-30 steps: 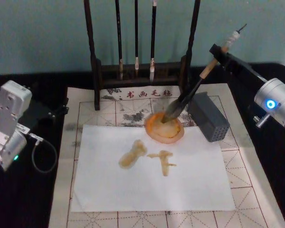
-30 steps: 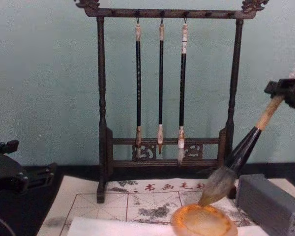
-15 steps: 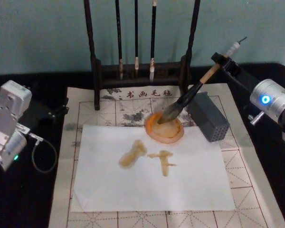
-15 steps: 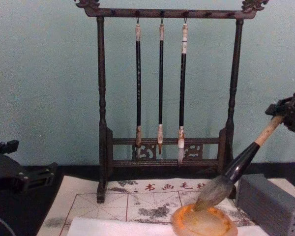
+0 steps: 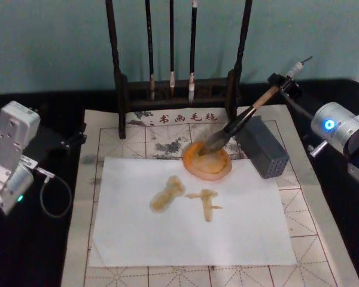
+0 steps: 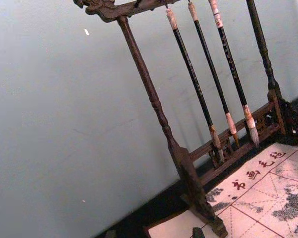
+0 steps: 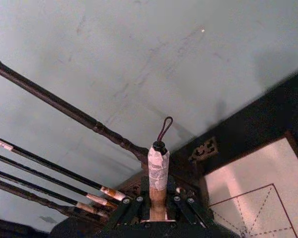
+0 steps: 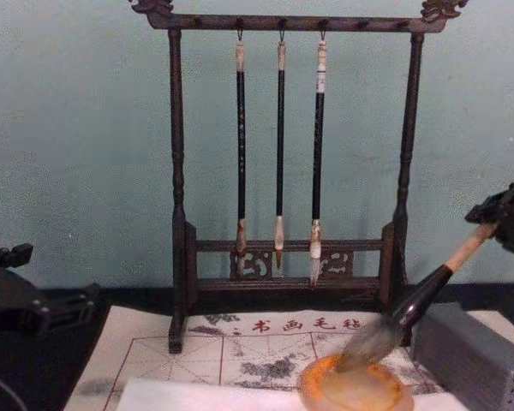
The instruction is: Pick up the brush from the inkstone, write on the paper, then place the brush back to its original position.
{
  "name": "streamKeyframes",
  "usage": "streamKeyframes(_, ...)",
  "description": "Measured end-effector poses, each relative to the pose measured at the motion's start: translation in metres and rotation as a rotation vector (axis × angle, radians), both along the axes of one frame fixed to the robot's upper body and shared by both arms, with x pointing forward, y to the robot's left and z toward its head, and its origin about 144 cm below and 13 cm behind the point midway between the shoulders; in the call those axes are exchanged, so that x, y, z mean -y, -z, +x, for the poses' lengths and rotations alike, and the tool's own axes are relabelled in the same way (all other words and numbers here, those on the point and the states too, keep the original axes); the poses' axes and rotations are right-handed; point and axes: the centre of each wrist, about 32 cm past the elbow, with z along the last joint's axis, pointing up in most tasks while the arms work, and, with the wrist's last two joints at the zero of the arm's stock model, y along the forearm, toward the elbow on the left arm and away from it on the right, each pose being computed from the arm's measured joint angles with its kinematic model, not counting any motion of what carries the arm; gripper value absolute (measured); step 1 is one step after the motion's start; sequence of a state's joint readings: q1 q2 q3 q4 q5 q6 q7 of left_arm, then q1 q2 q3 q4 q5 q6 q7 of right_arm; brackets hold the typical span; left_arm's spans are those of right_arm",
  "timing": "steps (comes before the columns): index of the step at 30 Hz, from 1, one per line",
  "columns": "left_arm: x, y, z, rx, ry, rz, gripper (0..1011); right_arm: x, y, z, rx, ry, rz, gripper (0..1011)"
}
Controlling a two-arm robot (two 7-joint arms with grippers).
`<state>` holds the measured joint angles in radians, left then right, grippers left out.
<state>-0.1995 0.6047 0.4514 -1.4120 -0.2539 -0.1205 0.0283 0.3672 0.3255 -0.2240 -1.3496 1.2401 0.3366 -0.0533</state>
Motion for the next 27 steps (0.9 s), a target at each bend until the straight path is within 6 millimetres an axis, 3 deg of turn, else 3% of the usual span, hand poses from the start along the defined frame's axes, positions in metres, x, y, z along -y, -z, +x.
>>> streamKeyframes(27, 0.0000, 0.0000, 0.0000, 0.000, 0.000, 0.000, 1001, -0.0055, 0.0091, -0.0009, -0.065, 0.015, 0.026, 195)
